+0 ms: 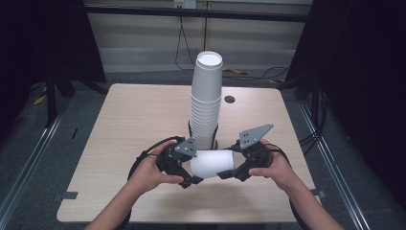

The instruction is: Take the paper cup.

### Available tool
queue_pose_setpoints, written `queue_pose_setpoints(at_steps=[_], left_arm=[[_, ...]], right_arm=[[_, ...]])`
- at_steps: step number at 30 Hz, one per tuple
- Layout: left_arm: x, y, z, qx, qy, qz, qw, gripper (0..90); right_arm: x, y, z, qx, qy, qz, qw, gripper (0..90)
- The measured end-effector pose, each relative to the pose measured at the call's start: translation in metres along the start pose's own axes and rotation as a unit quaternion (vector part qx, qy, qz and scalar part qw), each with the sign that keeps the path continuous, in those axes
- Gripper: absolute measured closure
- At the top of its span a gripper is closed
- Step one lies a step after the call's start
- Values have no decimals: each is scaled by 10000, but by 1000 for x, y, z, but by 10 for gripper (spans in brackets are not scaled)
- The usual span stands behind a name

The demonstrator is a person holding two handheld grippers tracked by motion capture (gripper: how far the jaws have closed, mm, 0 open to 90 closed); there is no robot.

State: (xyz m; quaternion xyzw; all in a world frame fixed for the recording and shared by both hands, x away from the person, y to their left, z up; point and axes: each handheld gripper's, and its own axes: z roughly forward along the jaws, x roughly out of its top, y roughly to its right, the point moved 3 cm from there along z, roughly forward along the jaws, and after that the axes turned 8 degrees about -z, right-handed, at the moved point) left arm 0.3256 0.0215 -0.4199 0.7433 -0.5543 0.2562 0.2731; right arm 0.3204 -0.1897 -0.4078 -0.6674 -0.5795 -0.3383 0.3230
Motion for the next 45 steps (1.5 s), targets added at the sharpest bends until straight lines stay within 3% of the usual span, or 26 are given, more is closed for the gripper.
queue_pose_setpoints(at_steps=[12, 13, 22, 25, 27, 30, 31, 40, 43, 45], left_arm=[[0, 2, 0, 57, -263, 22, 9996, 145], [0, 2, 1, 59, -270, 18, 9996, 145], [-2, 3, 2, 180, -597, 19, 9981, 143], [-3, 3, 3, 213, -698, 1, 9973, 142], [-3, 3, 4, 230, -741, -8, 9970, 141], [-2, 3, 5, 276, -813, 11, 9963, 139], [-2, 3, 6, 257, -841, 6, 9961, 139], [1, 5, 7, 264, -937, 51, 9952, 138], [1, 4, 8, 278, -994, 88, 9946, 137], [1, 5, 9, 272, -990, 13, 9947, 136]], right_arm=[[-1, -3, 6, -59, -207, -204, 9996, 217], [0, -3, 6, -156, -283, -270, 9991, 174], [4, -3, 4, -165, -507, -166, 9984, 144], [5, -2, 3, -176, -751, -90, 9970, 144], [7, -2, 4, -262, -1017, -154, 9944, 144], [9, -3, 5, -214, -1158, -153, 9929, 143], [12, -3, 6, -253, -1301, -231, 9909, 143], [22, -4, 11, -191, -1580, -352, 9866, 147], [25, -4, 14, -151, -1778, -392, 9832, 151], [26, -5, 15, -120, -1823, -359, 9825, 152]])
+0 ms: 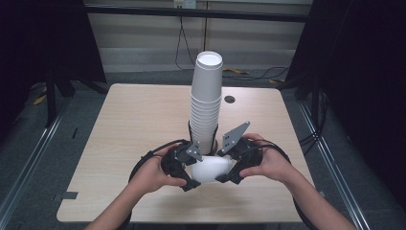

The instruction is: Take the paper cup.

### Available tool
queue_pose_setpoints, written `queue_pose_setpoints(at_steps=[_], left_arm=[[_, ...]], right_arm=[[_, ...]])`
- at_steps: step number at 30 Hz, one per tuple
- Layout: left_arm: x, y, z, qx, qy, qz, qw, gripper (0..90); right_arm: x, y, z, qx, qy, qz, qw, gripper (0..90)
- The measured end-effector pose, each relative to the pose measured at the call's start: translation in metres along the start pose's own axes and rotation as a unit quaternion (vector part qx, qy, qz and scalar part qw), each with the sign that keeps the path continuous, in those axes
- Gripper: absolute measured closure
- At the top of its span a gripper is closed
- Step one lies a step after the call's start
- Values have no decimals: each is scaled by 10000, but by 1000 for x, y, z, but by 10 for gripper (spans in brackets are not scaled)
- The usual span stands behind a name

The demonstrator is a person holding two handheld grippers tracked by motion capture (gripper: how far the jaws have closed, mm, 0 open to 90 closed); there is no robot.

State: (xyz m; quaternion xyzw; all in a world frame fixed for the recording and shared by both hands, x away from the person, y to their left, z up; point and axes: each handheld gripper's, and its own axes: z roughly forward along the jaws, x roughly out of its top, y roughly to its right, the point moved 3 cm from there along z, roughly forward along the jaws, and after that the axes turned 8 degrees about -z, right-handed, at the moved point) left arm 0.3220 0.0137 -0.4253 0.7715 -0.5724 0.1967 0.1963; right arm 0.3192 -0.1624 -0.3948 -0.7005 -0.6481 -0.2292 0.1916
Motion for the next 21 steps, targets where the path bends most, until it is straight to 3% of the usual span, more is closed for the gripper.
queue_pose_setpoints(at_steps=[15, 18, 19, 21], left_arm=[[2, 2, 3, 7, -162, 18, 9999, 134], [3, 2, 3, 0, -208, 106, 9997, 134], [4, 3, 4, 10, -169, 19, 9999, 134], [5, 2, 3, 24, -269, 122, 9996, 133]], right_arm=[[5, -2, 6, 45, -255, -189, 9995, 159], [6, -2, 8, 38, -431, -228, 9988, 163], [6, -2, 8, 38, -431, -228, 9988, 163], [7, -2, 11, 88, -505, -238, 9984, 165]])
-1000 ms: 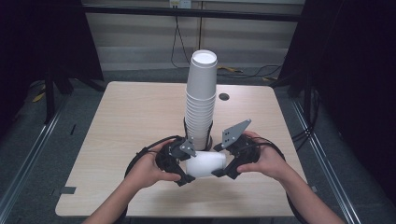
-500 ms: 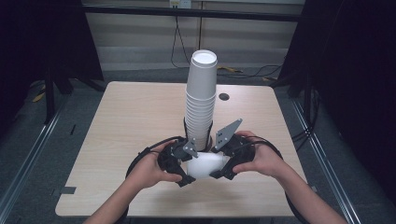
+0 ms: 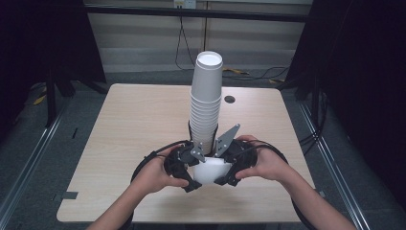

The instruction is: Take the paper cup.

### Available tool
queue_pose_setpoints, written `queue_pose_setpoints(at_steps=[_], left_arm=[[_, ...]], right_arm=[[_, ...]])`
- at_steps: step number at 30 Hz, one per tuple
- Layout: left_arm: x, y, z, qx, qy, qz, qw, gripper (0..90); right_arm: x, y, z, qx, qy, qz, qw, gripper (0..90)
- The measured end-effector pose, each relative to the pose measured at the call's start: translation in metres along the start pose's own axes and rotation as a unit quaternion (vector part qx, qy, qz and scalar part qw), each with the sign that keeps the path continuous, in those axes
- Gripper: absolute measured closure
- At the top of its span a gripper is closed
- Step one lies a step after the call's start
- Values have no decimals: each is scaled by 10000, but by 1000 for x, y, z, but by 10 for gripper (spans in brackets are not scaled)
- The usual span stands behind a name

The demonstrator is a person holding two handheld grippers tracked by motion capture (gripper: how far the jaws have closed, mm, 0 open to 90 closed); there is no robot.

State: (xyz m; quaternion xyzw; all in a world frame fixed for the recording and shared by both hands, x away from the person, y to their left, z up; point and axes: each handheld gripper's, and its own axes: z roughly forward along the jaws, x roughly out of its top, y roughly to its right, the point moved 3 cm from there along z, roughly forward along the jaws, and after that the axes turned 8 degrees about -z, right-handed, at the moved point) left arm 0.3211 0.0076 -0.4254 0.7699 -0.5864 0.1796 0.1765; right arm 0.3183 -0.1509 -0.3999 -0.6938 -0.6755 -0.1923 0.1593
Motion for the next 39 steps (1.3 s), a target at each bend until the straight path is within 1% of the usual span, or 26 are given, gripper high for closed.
queue_pose_setpoints(at_steps=[1, 2, 4, 5, 8, 9, 10, 12, 13, 14, 15, 17, 20, 21, 23, 24, 25, 27, 28, 29, 30, 31, 33, 35, 38, 39], left_arm=[[1, 0, 0, -2, 8, 47, 10000, 133], [1, 0, 0, -2, 8, 47, 10000, 133], [1, 2, 1, -15, 66, -46, 10000, 133], [1, 2, 1, -31, 31, -3, 10000, 133], [1, 2, 1, -47, 55, -8, 10000, 132], [1, 3, 2, -36, 112, -100, 9999, 132], [1, 3, 2, -36, 112, -100, 9999, 132], [1, 3, 1, -30, 119, -85, 9999, 131], [1, 2, 0, -38, 106, -59, 9999, 131], [2, 2, 0, -32, 84, 7, 10000, 131], [2, 3, 0, -60, 143, -90, 9998, 131], [2, 3, -1, -69, 141, -107, 9998, 131], [2, 4, -2, -89, 176, -102, 9998, 131], [3, 4, -2, -94, 164, -64, 9998, 131], [2, 3, -2, -105, 155, -36, 9998, 131], [2, 3, -2, -94, 178, -62, 9998, 131], [2, 3, -2, -96, 190, -62, 9998, 132], [3, 3, -3, -121, 204, -60, 9997, 131], [3, 3, -3, -121, 204, -60, 9997, 131], [3, 3, -3, -124, 197, -28, 9997, 131], [4, 4, -3, -109, 221, -75, 9997, 131], [4, 4, -3, -114, 213, -34, 9997, 131], [4, 4, -3, -132, 204, -58, 9997, 132], [5, 4, -3, -121, 204, -49, 9997, 132], [5, 5, -3, -122, 210, -55, 9997, 132], [5, 4, -3, -121, 203, -33, 9997, 131]], right_arm=[[1, -2, 0, 35, -105, 112, 9999, 165], [1, -2, 0, 35, -105, 112, 9999, 165], [2, 0, 1, 19, -98, 54, 9999, 168], [2, -1, 2, 29, -156, 139, 9998, 176], [3, -1, 2, 52, -162, 139, 9998, 192], [2, -1, 3, 61, -200, 131, 9997, 194], [2, -1, 3, 61, -200, 131, 9997, 194], [1, 0, 5, 79, -181, 82, 9998, 193], [1, 0, 5, 111, -201, 169, 9996, 194], [1, 0, 5, 111, -201, 169, 9996, 194], [1, -1, 6, 106, -217, 144, 9996, 197], [1, -1, 8, 107, -243, 125, 9996, 195], [1, -1, 10, 152, -244, 182, 9994, 195], [1, 0, 10, 162, -222, 154, 9995, 197], [0, -1, 11, 190, -192, 191, 9995, 201], [-1, -2, 11, 199, -204, 236, 9993, 202], [-1, -1, 11, 165, -144, 164, 9996, 204], [-2, -1, 11, 169, -128, 134, 9997, 205], [-2, -1, 11, 169, -128, 134, 9997, 205], [-3, -1, 11, 204, -140, 205, 9995, 205], [-3, -1, 10, 210, -159, 205, 9994, 206], [-3, -1, 10, 190, -158, 179, 9995, 206], [-4, -1, 11, 195, -99, 139, 9997, 207], [-5, -1, 11, 197, -109, 105, 9997, 208], [-6, -2, 11, 199, -151, 172, 9995, 208], [-7, -1, 12, 229, -102, 179, 9995, 207]])
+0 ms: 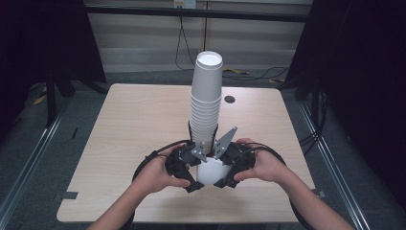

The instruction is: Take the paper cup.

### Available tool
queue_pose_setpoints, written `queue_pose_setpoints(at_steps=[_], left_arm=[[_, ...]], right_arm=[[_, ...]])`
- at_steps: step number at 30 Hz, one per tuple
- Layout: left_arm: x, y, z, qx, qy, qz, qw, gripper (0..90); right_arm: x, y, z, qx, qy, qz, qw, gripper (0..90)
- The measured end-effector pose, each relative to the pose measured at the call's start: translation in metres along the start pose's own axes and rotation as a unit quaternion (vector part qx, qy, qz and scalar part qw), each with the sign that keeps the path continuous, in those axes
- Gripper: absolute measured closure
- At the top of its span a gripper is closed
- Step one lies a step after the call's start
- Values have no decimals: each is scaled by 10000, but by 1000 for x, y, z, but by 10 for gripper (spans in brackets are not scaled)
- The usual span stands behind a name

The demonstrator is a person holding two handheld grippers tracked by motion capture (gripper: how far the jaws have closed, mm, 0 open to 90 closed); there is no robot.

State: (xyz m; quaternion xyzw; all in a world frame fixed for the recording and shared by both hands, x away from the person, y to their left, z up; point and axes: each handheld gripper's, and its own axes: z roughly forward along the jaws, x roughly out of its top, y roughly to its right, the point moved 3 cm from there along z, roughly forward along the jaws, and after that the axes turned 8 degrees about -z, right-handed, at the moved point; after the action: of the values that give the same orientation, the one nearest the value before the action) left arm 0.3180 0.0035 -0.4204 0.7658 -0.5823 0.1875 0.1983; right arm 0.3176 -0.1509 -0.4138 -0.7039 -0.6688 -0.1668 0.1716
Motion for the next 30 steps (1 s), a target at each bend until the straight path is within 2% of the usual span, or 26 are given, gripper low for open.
queue_pose_setpoints(at_steps=[3, 5, 11, 13, 15, 17, 18, 19, 20, 21, 22, 23, 24, 26, 28, 30], left_arm=[[0, 0, 1, 6, -44, -25, 10000, 131], [0, 0, 0, 26, -41, -15, 10000, 131], [-1, -1, 0, 63, -83, -48, 9999, 131], [-1, -1, 0, 107, -169, 73, 9998, 132], [-2, -2, 0, 174, -109, 124, 9997, 131], [-3, -3, -1, 111, 60, 104, 9999, 124], [-5, -4, -2, 47, 179, 27, 9998, 120], [-5, -4, -2, 47, 179, 27, 9998, 124], [-6, -5, -3, -38, 189, -23, 9998, 124], [-7, -5, -4, -163, 248, -48, 9995, 208], [-7, -6, -6, -140, 341, -54, 9993, 219], [-7, -6, -6, -140, 341, -54, 9993, 170], [-7, -7, -6, -98, 319, -82, 9994, 157], [-9, -8, -7, -110, 288, -118, 9995, 185], [-10, -9, -7, -84, 311, -166, 9993, 176], [-13, -11, -8, -42, 304, -213, 9993, 166]], right_arm=[[0, -1, 0, -11, -53, 38, 10000, 203], [1, 0, 2, -39, 1, -27, 10000, 196], [2, 2, 3, -74, -34, 83, 9999, 190], [3, 1, 6, -50, -89, 16, 9999, 211], [2, 1, 7, -47, -59, -57, 10000, 218], [0, 1, 8, -131, 29, -142, 9998, 220], [-2, 2, 7, -169, 150, -143, 9996, 220], [-2, 2, 7, -169, 150, -143, 9996, 220], [-3, 2, 7, -205, 182, -158, 9995, 219], [-5, 2, 6, -262, 218, -107, 9994, 219], [-8, 4, 5, -275, 333, -62, 9990, 219], [-8, 4, 5, -275, 333, -62, 9990, 219], [-11, 3, 4, -259, 397, -77, 9988, 218], [-14, 3, 4, -299, 429, -31, 9986, 218], [-20, 4, 4, -385, 468, 8, 9982, 217], [-25, 6, 4, -363, 548, 52, 9978, 216]])
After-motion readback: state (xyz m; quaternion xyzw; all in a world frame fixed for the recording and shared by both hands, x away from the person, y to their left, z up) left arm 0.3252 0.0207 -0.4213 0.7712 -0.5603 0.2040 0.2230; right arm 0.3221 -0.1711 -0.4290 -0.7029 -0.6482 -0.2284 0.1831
